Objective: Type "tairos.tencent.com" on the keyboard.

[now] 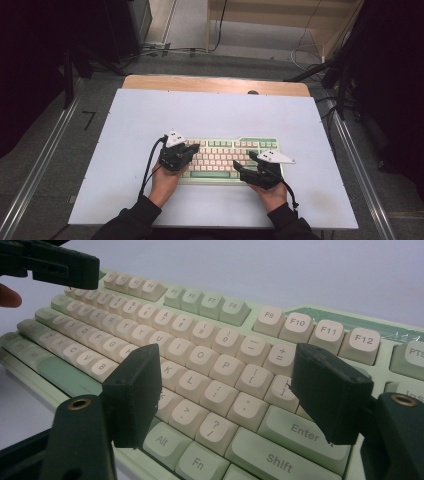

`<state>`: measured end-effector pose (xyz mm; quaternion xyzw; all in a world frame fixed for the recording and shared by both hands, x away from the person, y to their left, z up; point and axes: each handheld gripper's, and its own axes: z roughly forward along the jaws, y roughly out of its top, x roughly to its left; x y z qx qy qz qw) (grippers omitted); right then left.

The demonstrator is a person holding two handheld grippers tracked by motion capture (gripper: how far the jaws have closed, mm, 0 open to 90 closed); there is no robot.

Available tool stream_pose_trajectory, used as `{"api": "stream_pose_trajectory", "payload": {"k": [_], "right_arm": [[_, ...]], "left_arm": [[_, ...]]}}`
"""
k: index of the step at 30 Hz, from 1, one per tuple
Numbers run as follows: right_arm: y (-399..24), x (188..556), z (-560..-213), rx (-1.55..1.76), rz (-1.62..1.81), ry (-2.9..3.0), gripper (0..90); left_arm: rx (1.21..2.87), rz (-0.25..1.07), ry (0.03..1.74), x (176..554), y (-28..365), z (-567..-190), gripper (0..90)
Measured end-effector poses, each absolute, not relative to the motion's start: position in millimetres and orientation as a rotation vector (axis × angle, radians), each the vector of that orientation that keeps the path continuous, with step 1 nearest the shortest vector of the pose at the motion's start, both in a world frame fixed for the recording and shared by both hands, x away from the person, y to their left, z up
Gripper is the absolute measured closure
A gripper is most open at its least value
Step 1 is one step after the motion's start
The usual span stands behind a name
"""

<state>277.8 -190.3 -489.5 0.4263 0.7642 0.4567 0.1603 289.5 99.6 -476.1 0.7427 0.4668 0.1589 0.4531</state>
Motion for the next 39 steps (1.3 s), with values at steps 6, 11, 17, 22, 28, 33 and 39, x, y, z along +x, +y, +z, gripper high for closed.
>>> {"api": "stream_pose_trajectory", "payload": {"k": [6,11,17,22,28,33,39], "right_arm": [[-191.2,277.7,-489.2,1.222,1.304,2.181,26.6],[-190.4,277.7,-489.3,1.218,1.304,2.183,26.6],[-190.4,277.9,-489.5,1.219,1.301,2.183,26.6],[-190.2,277.6,-489.3,1.218,1.301,2.182,26.6],[-191.0,277.6,-488.7,1.216,1.306,2.177,27.1],[-190.8,277.9,-489.2,1.217,1.301,2.179,27.0],[-189.4,277.3,-489.4,1.217,1.302,2.184,27.0]], "left_arm": [[1.887,0.387,1.188,291.3,105.9,-483.5,90.0],[1.921,0.366,1.199,293.1,105.1,-488.2,90.0],[1.929,0.360,1.193,293.1,103.8,-488.6,90.0],[1.951,0.343,1.193,293.7,102.6,-489.8,90.0],[1.837,0.344,1.155,289.5,111.0,-479.8,73.0],[1.763,0.465,1.170,285.3,118.6,-473.2,38.1],[1.755,0.476,1.241,288.5,124.3,-477.0,30.7]]}}
